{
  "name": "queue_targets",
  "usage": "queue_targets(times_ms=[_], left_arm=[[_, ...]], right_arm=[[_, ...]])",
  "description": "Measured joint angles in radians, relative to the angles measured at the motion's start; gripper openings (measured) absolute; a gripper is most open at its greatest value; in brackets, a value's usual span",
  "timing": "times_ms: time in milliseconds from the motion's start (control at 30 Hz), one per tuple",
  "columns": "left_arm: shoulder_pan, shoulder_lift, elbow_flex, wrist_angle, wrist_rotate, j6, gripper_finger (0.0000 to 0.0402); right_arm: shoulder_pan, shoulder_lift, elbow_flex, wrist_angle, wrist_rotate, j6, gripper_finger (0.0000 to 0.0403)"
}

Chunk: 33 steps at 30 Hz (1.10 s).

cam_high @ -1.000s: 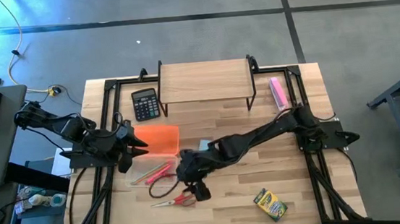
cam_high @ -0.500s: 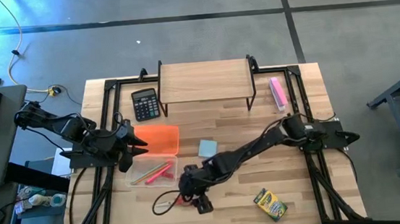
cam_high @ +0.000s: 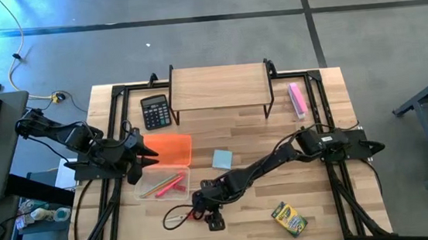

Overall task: Pack school essentials
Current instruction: Put the red scissors into the supply box

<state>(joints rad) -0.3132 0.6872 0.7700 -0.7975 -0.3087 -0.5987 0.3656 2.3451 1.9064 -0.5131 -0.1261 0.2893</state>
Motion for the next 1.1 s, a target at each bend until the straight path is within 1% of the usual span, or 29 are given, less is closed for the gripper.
queue_targets(times_ms=[200, 367, 467, 633, 800, 967, 1100], left_arm=[[0.0, 0.0, 0.0, 0.0, -0.016, 0.0, 0.0117], [0.0, 0.0, 0.0, 0.0, -0.017, 0.0, 0.0117], [0.0, 0.0, 0.0, 0.0, -0.017, 0.0, 0.0117], [0.0, 0.0, 0.0, 0.0, -0.017, 0.0, 0.0117], [0.0, 0.0, 0.0, 0.0, -0.017, 0.0, 0.0117], [0.0, 0.0, 0.0, 0.0, -0.017, 0.0, 0.0117], [0.0, 0.0, 0.0, 0.0, -0.02, 0.001, 0.0117]], right_arm=[[-0.001, 0.006, 0.0, 0.007, 0.039, -0.131, 0.0249], [-0.001, 0.031, 0.0, 0.011, 0.056, -0.183, 0.0246], [-0.001, 0.041, 0.0, 0.016, 0.066, -0.186, 0.0228], [-0.001, 0.041, 0.0, 0.018, 0.093, -0.224, 0.0181], [-0.002, 0.041, -0.01, 0.024, 0.092, -0.244, 0.0145], [-0.012, 0.041, -0.011, 0.033, 0.048, -0.173, 0.0136], [-0.019, 0.041, -0.01, 0.055, 0.044, -0.159, 0.0135]])
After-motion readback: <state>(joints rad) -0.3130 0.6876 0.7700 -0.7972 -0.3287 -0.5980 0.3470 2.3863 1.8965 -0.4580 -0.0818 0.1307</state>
